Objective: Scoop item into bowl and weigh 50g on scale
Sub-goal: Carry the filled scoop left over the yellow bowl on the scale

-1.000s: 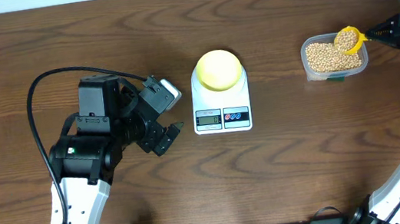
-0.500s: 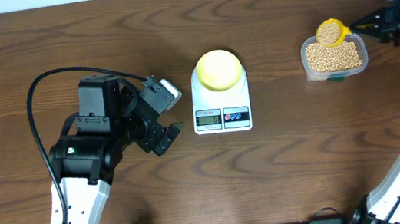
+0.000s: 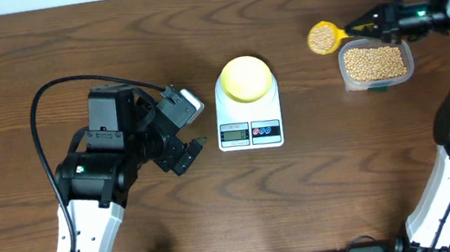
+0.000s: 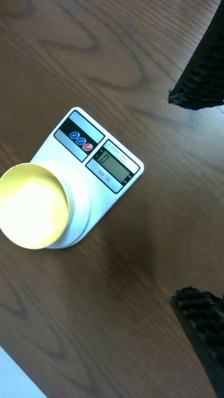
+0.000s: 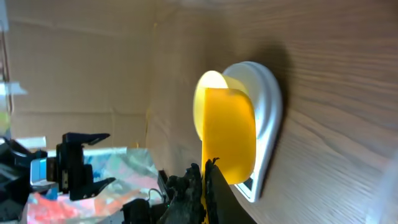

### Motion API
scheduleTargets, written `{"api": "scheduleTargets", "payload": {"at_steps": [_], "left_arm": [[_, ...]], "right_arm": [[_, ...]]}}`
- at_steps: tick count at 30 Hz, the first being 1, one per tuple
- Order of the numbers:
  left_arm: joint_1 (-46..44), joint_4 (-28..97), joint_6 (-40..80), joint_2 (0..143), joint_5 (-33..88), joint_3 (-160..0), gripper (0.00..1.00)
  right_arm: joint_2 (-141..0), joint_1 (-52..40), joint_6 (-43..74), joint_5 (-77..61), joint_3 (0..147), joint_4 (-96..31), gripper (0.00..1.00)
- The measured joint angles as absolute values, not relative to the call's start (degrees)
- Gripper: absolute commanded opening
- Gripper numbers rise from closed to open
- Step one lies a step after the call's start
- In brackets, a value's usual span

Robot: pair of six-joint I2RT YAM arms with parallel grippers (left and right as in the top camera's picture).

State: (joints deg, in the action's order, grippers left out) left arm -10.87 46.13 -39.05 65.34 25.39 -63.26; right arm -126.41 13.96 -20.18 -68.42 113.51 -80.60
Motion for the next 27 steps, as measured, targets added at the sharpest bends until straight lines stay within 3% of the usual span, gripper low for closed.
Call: {"api": "scheduleTargets", "payload": {"at_steps": [14, 27], "left_arm": [[-10.9, 46.1, -39.0, 65.3, 25.4, -63.3, 0.94], [-10.9, 46.1, -39.0, 65.3, 25.4, -63.3, 0.94]], "right_arm": [[-126.4, 2.7, -19.2, -70.7, 113.5, -75.6, 0.01], [-126.4, -7.7, -8.8, -59.8, 113.5, -67.9, 0.01]]}}
